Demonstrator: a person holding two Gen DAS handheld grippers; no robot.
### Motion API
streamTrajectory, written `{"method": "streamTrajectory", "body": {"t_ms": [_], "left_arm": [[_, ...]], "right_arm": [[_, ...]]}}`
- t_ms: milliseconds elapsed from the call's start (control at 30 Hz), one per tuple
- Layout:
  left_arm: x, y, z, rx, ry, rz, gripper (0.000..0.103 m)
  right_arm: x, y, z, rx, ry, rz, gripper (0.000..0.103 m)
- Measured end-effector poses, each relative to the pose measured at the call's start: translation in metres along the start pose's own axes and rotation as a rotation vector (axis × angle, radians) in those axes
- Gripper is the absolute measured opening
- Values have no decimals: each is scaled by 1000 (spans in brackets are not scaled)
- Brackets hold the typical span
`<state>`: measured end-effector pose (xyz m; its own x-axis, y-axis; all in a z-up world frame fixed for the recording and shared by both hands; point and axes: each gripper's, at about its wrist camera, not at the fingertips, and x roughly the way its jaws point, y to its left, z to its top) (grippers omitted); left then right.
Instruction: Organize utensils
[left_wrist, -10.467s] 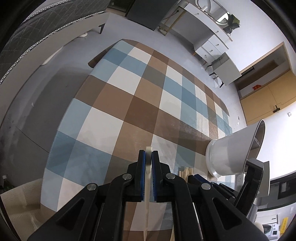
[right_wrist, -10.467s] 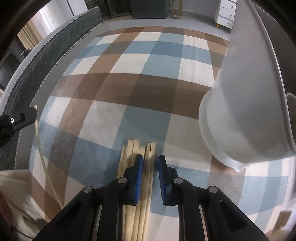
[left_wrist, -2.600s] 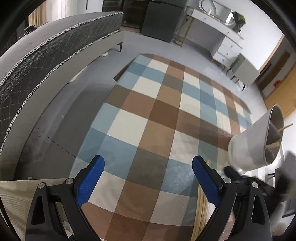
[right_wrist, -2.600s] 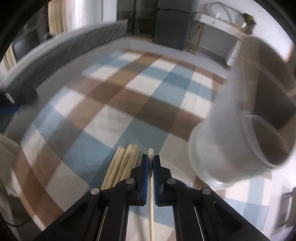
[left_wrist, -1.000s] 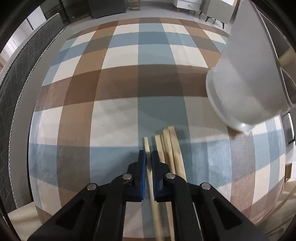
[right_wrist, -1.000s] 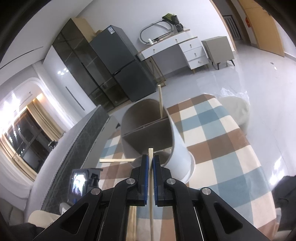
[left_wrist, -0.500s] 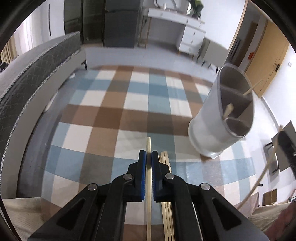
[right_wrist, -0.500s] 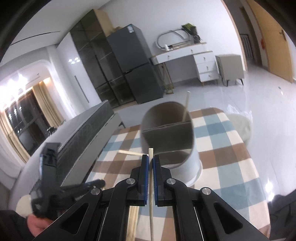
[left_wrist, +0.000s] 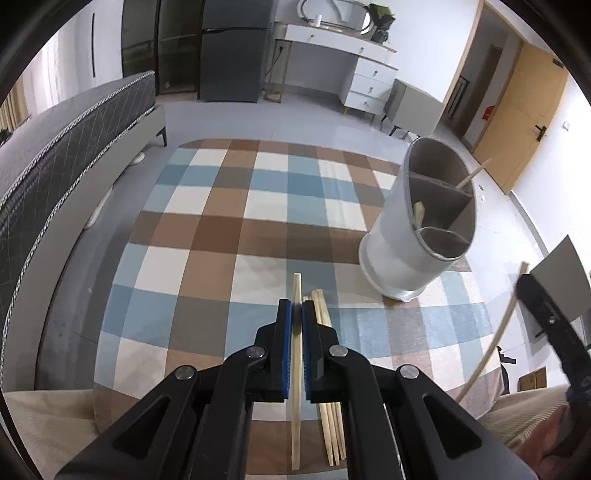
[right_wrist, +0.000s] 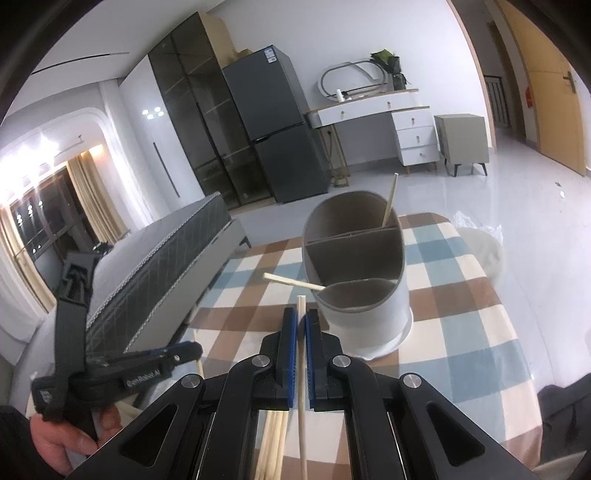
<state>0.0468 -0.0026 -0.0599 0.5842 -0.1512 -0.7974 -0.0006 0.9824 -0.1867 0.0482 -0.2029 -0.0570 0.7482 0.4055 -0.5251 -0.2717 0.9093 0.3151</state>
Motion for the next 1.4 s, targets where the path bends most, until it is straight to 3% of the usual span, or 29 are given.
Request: {"method": "streamTrajectory", "body": {"t_ms": [333,533,767,967,1167,1400], "left_arm": [[-21,-31,4,114,2,-99,0],[-38,-42,19,111,-13,-157,0],[-76,-56,70,66,-131,-242,0],[-102,-66,125,18,-286,-285,0],[-91,-66,169,-53,-383,-300,0],[-49,-64,199,-86,-399,-299,0]], "right_arm": [[-11,14,4,-48,-42,9,4],[-21,12,15,-28,-87,6,4],[-31,10,54,-49,-181,5,4],[-32,2,108,-108,-270,0,4],[-17,-8,158,-113,-360,0,4],[23,-12,188,-125,-422,-6,4]]}}
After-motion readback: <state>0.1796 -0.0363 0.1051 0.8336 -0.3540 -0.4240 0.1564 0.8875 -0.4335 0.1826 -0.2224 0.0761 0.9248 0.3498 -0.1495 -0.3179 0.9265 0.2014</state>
